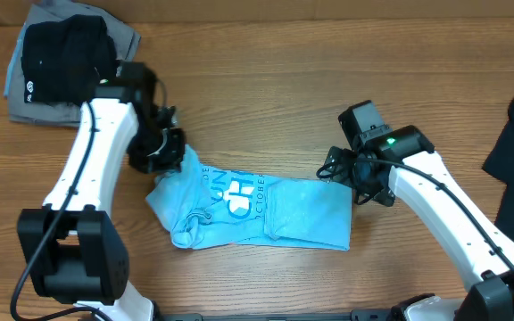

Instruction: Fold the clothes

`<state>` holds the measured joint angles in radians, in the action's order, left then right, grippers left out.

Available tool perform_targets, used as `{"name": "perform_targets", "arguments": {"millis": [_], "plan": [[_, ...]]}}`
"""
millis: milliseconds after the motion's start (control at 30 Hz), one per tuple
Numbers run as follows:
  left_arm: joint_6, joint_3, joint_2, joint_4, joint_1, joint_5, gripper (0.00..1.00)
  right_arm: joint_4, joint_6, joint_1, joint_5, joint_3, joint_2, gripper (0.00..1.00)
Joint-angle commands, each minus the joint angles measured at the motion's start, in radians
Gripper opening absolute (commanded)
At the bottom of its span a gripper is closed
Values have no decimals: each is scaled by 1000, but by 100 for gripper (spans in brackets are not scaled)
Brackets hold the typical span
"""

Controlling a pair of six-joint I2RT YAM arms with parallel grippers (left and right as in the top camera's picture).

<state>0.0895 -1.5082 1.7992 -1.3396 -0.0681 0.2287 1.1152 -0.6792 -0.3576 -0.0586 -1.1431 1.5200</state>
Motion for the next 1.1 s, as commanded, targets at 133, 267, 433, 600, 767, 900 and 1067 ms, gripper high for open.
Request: {"name": "perform_targets", "arguments": {"millis": [133,267,433,600,767,900,1067], "plan": [[148,-88,-2,13,-192,58,4,-99,6,6,39,143,14,100],[189,-88,-2,51,-286,59,4,-161,6,6,81,214,16,100],[248,-90,-2,109,-390,61,4,-202,6,6,91,274,22,100],[293,-90,-2,160,-462,92,4,-213,5,6,98,289,52,100],[301,-90,-2,216,-504,143,4,-230,6,6,100,293,87,98],[314,-90,-2,264,-533,178,4,-240,6,6,116,293,124,98],[319,-90,-2,322,-572,187,4,-274,10,6,158,293,141,98]]}}
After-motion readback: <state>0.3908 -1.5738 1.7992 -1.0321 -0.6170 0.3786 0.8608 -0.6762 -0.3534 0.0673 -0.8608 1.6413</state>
